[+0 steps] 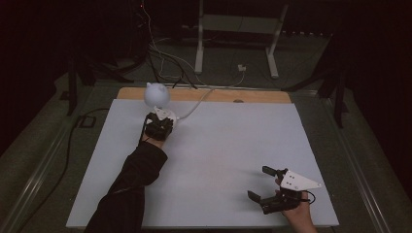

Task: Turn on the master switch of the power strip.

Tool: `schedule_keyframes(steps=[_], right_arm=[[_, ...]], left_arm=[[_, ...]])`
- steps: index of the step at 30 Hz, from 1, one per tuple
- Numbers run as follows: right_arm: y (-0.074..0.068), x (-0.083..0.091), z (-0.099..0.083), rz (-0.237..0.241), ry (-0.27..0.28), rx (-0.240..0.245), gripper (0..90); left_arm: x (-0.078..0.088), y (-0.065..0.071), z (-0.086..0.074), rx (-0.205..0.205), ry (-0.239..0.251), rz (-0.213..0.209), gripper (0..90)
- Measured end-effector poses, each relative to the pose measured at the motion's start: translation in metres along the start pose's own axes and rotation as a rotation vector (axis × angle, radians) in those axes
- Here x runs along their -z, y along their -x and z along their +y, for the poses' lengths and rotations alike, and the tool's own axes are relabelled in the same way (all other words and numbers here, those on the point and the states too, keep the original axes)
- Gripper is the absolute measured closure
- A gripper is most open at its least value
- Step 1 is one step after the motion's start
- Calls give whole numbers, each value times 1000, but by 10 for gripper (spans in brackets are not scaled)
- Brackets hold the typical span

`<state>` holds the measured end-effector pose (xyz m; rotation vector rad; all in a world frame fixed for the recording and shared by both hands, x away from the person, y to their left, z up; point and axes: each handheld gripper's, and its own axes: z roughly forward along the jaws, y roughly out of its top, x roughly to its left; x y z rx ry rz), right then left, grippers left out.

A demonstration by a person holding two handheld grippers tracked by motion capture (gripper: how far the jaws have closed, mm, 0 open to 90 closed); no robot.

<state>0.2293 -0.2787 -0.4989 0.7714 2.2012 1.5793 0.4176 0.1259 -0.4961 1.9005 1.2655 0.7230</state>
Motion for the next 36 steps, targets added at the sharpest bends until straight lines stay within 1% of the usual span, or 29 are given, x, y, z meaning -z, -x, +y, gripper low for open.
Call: schedule_keyframes(steps=[2, 3, 6, 7, 8, 10, 11, 15, 16, 19, 20, 22, 24, 25, 27, 28, 30, 31, 32, 34, 36], right_arm=[[0, 0, 0, 1, 0, -1, 0], [0, 0, 0, 1, 1, 0, 1], [0, 0, 0, 2, 1, 0, 1], [0, 0, 0, 1, 1, 0, 1], [0, 0, 0, 1, 1, -1, 0], [1, 0, 0, 1, 1, -1, 1], [1, 0, 0, 1, 0, -1, 1], [1, 0, 0, 1, 2, -2, 0], [1, 0, 0, 1, 1, -2, 1], [1, 0, 0, 1, 2, -2, 1], [1, 0, 0, 2, 1, -3, 1], [1, 0, 0, 3, 1, -5, 1], [1, 0, 0, 2, 1, -7, 1], [1, 0, 0, 2, 1, -7, 1], [1, 1, 0, 2, 3, -7, 0], [1, 1, 0, 2, 4, -7, 1], [1, 1, 0, 3, 4, -8, 1], [1, 1, 0, 3, 4, -8, 1], [1, 1, 0, 3, 4, -7, 0], [1, 1, 0, 3, 5, -7, 1], [1, 1, 0, 3, 5, -6, 1]], left_arm=[[0, 0, 1, -6, -1, 3, 900], [-1, 0, 1, -13, 4, 14, 900], [-4, -2, 3, -8, 5, 16, 900], [-5, -1, 3, -8, 1, 8, 900], [-7, 1, 2, -24, -3, 17, 900], [-8, 1, 2, -30, -6, 24, 900], [-10, 2, 2, -30, 4, 31, 900], [-13, 2, 2, -33, 9, 40, 900], [-16, 4, 1, -44, 6, 45, 900], [-18, 4, 0, -47, 12, 51, 900], [-19, 5, 1, -51, 19, 65, 900], [-20, 5, 1, -53, 18, 63, 900], [-21, 7, 2, -80, 13, 86, 900], [-22, 7, 2, -80, 13, 84, 900], [-24, 8, 2, -95, 7, 103, 900], [-24, 8, 1, -95, 3, 100, 900], [-26, 9, 0, -104, 4, 113, 900], [-26, 9, 0, -105, 4, 118, 900], [-27, 9, -1, -99, 3, 110, 900], [-27, 8, -2, -111, 5, 112, 900], [-28, 8, -3, -106, 5, 118, 900]])
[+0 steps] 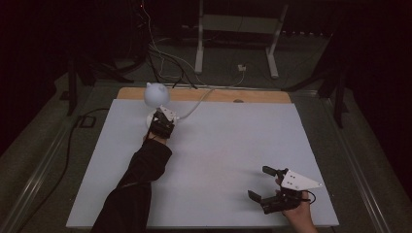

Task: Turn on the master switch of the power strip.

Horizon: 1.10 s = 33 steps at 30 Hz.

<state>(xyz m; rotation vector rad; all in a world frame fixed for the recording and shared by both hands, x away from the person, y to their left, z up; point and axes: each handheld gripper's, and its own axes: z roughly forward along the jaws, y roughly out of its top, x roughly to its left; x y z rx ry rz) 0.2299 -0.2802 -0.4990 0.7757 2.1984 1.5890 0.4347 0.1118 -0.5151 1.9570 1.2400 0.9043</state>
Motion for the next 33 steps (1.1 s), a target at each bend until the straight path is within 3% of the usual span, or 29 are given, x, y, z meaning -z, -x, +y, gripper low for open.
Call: schedule_keyframes(steps=[12, 26, 31, 33], right_arm=[[0, 0, 0, 1, -2, 0, 0], [0, -1, 0, 4, -5, 3, 1], [0, -1, 0, 4, -6, 4, 0], [0, -1, 0, 4, -8, 1, 1]], left_arm=[[-2, 1, -5, -24, 3, 4, 900], [-4, -6, -6, 13, 11, -14, 900], [-5, -6, -6, -7, 10, -14, 900], [-5, -6, -6, -42, 5, -8, 900]])
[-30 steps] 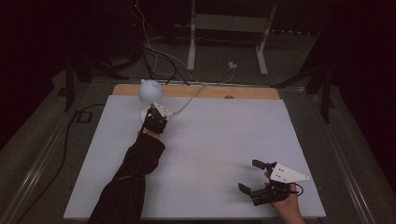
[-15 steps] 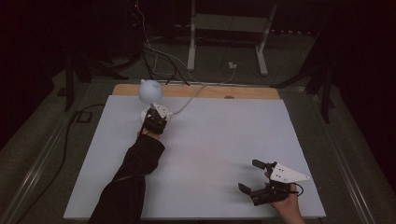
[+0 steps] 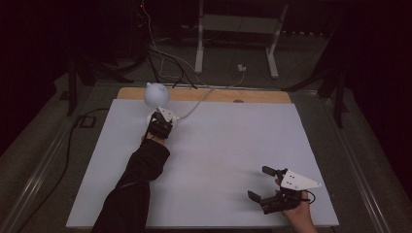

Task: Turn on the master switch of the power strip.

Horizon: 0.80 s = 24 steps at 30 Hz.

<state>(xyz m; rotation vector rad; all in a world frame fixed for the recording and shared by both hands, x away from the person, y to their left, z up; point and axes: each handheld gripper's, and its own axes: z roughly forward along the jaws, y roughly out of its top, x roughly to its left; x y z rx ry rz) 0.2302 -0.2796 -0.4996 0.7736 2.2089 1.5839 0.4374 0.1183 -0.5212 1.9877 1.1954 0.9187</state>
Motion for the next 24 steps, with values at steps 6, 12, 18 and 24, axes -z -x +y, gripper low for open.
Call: schedule_keyframes(steps=[6, 12, 18, 24], right_arm=[[0, 0, 0, 2, 0, 1, 1], [0, 0, 0, 1, -3, 2, 1], [0, 0, 0, 2, -4, 4, 0], [-1, 0, 0, 4, -3, 3, 1]], left_arm=[[-2, -2, -2, 11, 19, -6, 900], [-2, 0, -1, -23, 19, -6, 900], [-3, 4, 0, -64, 13, 12, 900], [-4, 3, 1, -77, 2, 11, 900]])
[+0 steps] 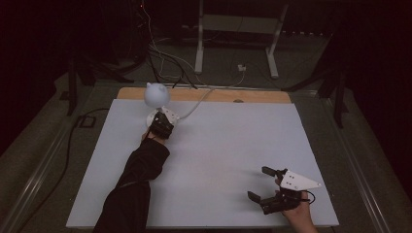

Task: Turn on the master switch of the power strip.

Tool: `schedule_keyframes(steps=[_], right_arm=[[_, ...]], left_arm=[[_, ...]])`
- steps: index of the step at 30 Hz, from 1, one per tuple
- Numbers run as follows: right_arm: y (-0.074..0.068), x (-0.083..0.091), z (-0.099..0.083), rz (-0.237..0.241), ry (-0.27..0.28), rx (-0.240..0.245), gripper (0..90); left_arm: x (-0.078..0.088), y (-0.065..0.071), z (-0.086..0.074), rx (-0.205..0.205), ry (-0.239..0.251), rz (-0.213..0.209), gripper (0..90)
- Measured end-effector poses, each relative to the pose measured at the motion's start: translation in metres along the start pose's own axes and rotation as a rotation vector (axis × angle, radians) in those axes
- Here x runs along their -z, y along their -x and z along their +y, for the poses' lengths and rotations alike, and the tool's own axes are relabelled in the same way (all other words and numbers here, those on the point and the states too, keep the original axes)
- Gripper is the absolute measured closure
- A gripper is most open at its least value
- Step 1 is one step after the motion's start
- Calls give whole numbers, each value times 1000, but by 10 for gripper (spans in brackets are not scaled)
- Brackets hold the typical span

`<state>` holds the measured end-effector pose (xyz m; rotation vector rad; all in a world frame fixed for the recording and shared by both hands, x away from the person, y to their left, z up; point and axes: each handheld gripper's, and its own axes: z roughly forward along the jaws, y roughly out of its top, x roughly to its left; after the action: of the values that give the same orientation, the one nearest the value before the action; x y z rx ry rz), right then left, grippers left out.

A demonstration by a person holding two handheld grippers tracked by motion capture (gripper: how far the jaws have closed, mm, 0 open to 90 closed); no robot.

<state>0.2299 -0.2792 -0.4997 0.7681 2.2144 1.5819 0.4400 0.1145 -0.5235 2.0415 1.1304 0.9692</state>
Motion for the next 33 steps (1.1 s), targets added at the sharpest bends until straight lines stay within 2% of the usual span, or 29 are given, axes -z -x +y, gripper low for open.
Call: schedule_keyframes(steps=[4, 10, 19, 22, 25, 27, 33], right_arm=[[0, 0, 0, 0, -1, 1, 0], [0, 0, 0, 0, -3, 1, 0], [0, -1, 0, 2, -3, -1, 1], [0, -1, 0, 3, -3, 0, 1], [0, -1, 0, 2, -4, -2, 1], [0, 0, 0, 1, -3, 0, 0], [0, 0, 0, 2, -2, 0, 1]], left_arm=[[-1, 0, 0, -6, -4, -3, 900], [-1, -3, 6, -18, -47, -22, 900], [-2, -4, 7, -28, -58, -37, 900], [-2, -5, 9, -26, -76, -56, 900], [-3, -5, 11, -38, -91, -62, 900], [-3, -3, 11, -64, -95, -49, 900], [-3, -4, 11, -47, -93, -59, 900]])
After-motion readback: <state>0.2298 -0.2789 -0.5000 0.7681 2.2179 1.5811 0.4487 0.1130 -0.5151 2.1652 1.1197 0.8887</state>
